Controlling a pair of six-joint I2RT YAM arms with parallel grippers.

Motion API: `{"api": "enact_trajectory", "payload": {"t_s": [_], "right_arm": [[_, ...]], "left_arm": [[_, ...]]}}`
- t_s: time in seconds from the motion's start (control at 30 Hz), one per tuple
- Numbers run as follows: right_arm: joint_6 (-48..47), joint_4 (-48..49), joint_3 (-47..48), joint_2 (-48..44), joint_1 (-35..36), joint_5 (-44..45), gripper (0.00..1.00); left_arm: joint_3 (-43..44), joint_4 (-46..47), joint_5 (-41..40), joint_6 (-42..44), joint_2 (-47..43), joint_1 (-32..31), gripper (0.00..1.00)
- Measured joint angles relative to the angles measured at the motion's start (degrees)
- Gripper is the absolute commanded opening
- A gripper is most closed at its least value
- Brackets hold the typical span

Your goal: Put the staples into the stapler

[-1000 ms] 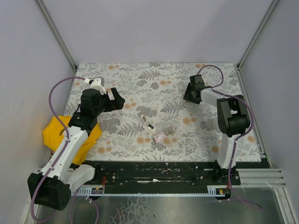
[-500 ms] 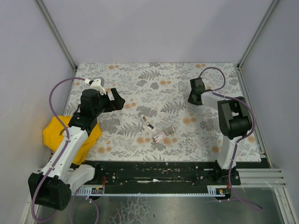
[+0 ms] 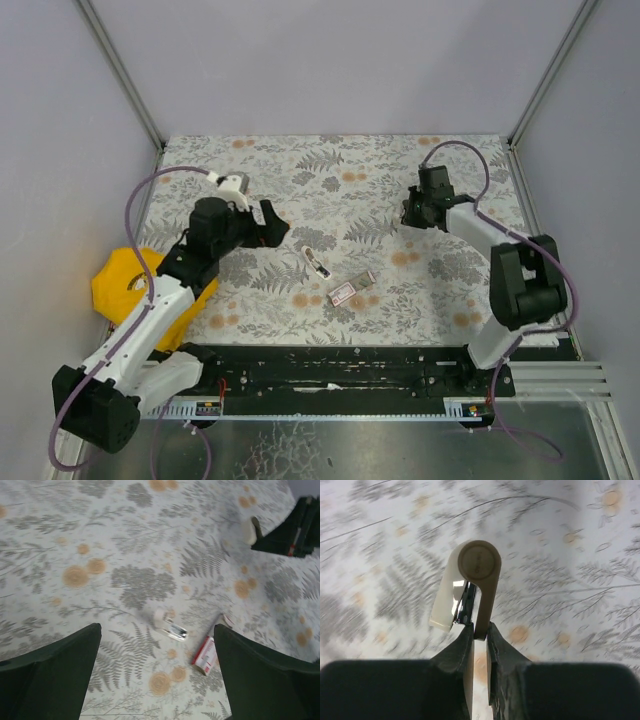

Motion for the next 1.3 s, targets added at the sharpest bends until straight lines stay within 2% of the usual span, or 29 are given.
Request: {"api": "enact_trajectory", "payload": {"t_s": [0.27, 0.5, 0.7, 1.3], "right_arm": [[0.72, -4.04, -7.10, -17.05, 1.53, -18.29, 0.00], [7.34, -5.46, -13.25, -21.79, 10.14, -25.38, 0.00], [10.91, -4.35, -13.46, -21.92, 14.10, -28.48, 0.00], [11.02, -4.87, -12.46, -22.10, 15.74, -32.24, 0.00]], "left_arm": [[0.02, 4.17, -5.07, 0.28, 0.59, -21.44, 0.92], [1.70, 8.59, -9.05, 0.37, 10.67, -32.96, 0.93], [2.47, 9.29, -9.81, 1.07, 17.81, -34.75, 0.93], [4.90, 9.60, -17.81, 1.68, 22.12, -34.75, 0.73]]}}
